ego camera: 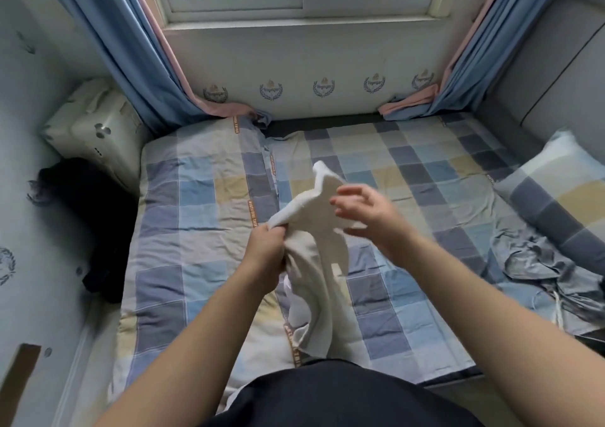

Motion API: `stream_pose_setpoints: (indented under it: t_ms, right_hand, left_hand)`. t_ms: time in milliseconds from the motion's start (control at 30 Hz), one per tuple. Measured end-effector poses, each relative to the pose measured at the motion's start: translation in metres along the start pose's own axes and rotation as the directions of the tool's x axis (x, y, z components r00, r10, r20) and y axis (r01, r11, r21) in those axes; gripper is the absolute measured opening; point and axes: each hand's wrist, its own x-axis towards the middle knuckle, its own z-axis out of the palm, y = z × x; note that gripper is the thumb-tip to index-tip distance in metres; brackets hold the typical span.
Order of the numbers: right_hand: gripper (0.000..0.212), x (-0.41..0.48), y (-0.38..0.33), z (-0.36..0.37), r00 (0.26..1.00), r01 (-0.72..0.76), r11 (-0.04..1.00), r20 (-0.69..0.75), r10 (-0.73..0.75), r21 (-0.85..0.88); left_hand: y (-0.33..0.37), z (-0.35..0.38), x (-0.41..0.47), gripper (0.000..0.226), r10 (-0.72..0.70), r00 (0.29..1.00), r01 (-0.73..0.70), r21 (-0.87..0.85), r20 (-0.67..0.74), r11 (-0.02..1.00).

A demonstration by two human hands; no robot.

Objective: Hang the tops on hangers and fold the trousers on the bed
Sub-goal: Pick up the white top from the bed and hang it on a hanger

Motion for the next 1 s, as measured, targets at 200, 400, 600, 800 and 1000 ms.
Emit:
stream_pose_setpoints:
  t_ms: [200,400,600,800,1000]
  right_hand:
    - [0.064,-0.029,0.082,0.031,0.967,-0.072,0.938,0.208,0.149,-0.338]
    - [0.012,-0.023,0.103,0.027,0.999,0.026,0.854,0.044,-0.004,-0.52]
    - [0.015,-0.013,0.059,0.01,0.979,0.167,0.883,-0.029,-0.2,-0.438]
    - [0.037,-0.019,0.0,0.008,0.974,0.226,0.902,0.096,-0.205,-0.369]
    - [0.015,-0.034,-0.04,-0.004,0.973,0.207,0.864,0.192,-0.131,-0.458]
  left_hand:
    - [0.015,0.015,-0.006,0.028,-0.164,0.986,0.157,-0.269,-0.003,0.95]
    - [0.023,0.003,-0.003,0.032,-0.219,0.975,0.188,-0.387,-0.037,0.903]
    - [0.017,-0.025,0.004,0.025,-0.1,0.974,0.056,-0.212,-0.205,0.976]
    - [0.019,-0.026,-0.019,0.05,0.384,0.868,-0.495,0.486,0.314,0.72]
    - [0.021,0.014,-0.032,0.014,0.505,0.688,-0.721,0.569,0.52,0.395]
